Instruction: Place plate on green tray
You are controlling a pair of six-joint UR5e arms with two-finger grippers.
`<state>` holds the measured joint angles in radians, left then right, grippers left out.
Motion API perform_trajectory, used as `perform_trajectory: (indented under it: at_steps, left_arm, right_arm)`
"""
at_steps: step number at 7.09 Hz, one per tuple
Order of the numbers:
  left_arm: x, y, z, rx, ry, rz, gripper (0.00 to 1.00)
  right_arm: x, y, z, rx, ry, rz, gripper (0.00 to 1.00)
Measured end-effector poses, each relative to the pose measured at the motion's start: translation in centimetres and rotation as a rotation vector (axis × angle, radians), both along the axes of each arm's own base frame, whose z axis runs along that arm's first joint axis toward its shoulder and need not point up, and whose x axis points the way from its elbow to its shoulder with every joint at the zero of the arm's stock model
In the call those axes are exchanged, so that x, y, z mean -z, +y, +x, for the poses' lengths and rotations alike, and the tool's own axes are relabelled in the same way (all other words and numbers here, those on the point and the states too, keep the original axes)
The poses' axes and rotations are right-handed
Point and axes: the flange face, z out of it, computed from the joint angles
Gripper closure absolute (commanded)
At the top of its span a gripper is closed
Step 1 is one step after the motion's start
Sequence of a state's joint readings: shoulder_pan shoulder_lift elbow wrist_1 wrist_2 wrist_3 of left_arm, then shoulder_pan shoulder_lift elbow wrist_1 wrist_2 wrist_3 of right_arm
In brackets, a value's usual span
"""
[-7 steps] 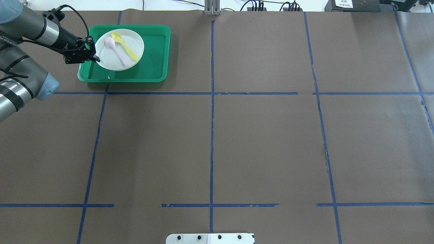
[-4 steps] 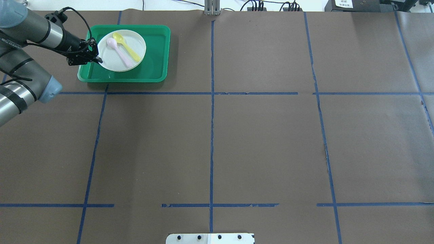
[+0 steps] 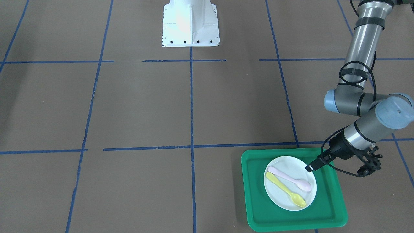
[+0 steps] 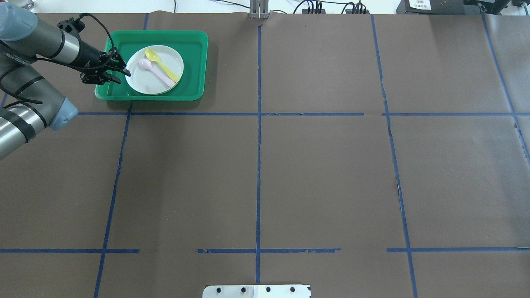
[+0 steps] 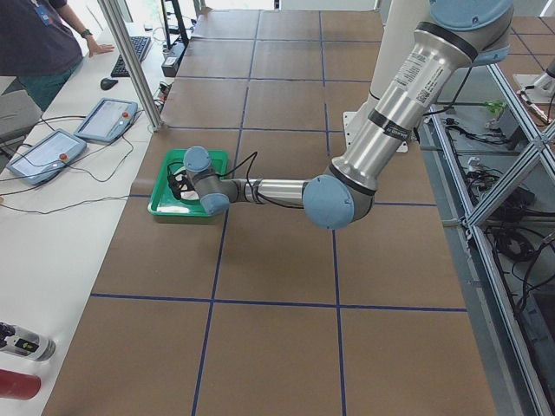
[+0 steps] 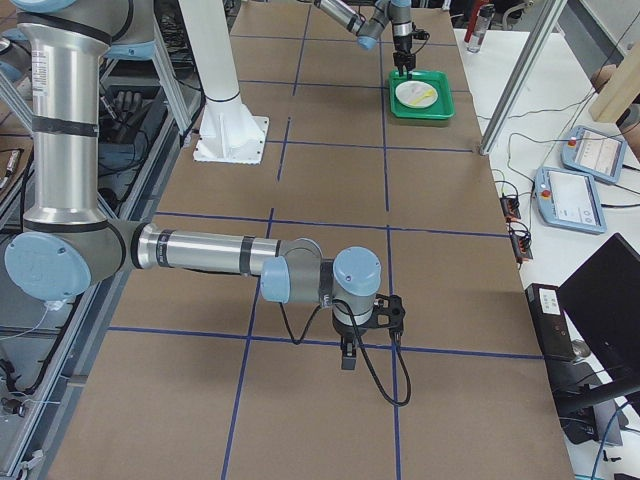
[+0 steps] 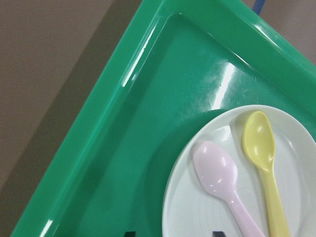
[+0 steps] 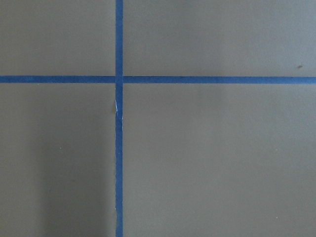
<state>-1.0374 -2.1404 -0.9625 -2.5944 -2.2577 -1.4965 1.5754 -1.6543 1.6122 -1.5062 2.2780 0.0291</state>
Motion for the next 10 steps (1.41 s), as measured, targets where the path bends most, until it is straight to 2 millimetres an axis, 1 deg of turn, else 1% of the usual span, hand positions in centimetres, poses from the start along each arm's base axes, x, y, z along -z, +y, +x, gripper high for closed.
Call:
perform_trajectory:
  at_steps: [1, 2, 3, 5, 6, 7, 8, 9, 10]
  left_arm:
    - [0.5, 0.1, -0.3, -0.004, 0.002, 0.018, 0.00]
    - [1.4, 0.7, -1.1, -0.015, -0.003, 0.053, 0.00]
    - [2.8, 1.6, -2.4, -0.037, -0.033, 0.091, 0.00]
    - [8.1, 2.1, -6.3, -0.085, -0.134, 0.140, 0.00]
    - [10.1, 3.0, -8.9, -0.128, -0.197, 0.190, 0.00]
    - [10.7, 4.3, -11.9, -0.189, -0.263, 0.261, 0.00]
    - [10.3, 5.7, -14.9, -0.254, -0.321, 0.333, 0.00]
    - [9.0, 7.3, -17.8, -0.317, -0.370, 0.399, 0.00]
    - [7.1, 8.6, -20.5, -0.371, -0.410, 0.455, 0.00]
  right_arm:
    - [0.0, 0.0, 0.0, 0.000, 0.000, 0.000, 0.00]
    - [0.0, 0.0, 0.0, 0.000, 0.000, 0.001, 0.00]
    - [0.0, 0.0, 0.0, 0.000, 0.000, 0.001, 0.00]
    - [0.0, 0.0, 0.0, 0.000, 0.000, 0.001, 0.00]
    - [0.0, 0.0, 0.0, 0.000, 0.000, 0.001, 0.00]
    - [0.0, 0.0, 0.0, 0.000, 0.000, 0.001, 0.00]
    - [0.0, 0.0, 0.0, 0.000, 0.000, 0.001, 0.00]
    - [0.0, 0.0, 0.0, 0.000, 0.000, 0.001, 0.00]
    - [0.0, 0.0, 0.0, 0.000, 0.000, 0.001, 0.00]
